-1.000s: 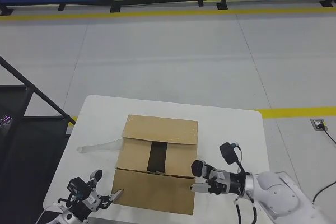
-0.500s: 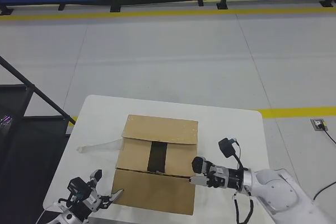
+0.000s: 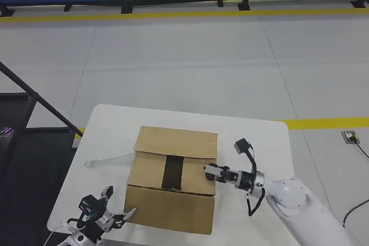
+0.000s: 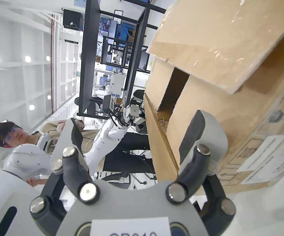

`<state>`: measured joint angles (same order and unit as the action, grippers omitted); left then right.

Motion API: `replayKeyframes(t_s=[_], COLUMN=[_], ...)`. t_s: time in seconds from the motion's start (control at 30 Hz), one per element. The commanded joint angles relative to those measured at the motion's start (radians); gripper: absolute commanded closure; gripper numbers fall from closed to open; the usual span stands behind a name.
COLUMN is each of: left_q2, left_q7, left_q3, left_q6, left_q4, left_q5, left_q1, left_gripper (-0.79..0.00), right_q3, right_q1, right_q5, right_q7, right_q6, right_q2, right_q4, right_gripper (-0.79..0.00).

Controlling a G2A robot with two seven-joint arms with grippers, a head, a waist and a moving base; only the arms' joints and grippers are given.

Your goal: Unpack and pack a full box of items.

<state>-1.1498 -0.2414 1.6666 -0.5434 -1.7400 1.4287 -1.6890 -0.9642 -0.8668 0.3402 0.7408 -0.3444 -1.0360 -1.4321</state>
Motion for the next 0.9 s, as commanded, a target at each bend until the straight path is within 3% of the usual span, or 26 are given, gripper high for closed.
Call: replayKeyframes(t_s=[0.0, 0.37, 0.53, 0.87], left_q2=[0.001, 0.004, 0.006, 0.008], left_q7=[-0.001, -0.013, -0.021, -0.044], left_q3=[-0.001, -0.003, -0.007, -0.013], left_q6=[0.004, 0.004, 0.001, 0.000], left_q4=[0.000, 0.003, 0.011, 0.039], left_q5=[0.002, -0.003, -0.008, -0.018], left_q1=[-0.001, -0.009, -0.008, -0.014], left_gripper=[-0.785, -0.785, -0.785, -0.785], right_q3=[0.013, 0.036, 0.044, 0.168], right_q1=[0.020, 0.101, 0.163, 0.352], right_q5=[0.014, -0.017, -0.161, -0.305], right_q7=[-0.006, -0.157, -0.306, -0.495], right_q6=[-0.003, -0.026, 0.043, 0.116], right_q2=[-0.009, -0.052, -0.070, -0.158], right_q4=[0.030, 0.098, 0.114, 0.340], right_gripper=[-0.785, -0.785, -0.785, -0.785])
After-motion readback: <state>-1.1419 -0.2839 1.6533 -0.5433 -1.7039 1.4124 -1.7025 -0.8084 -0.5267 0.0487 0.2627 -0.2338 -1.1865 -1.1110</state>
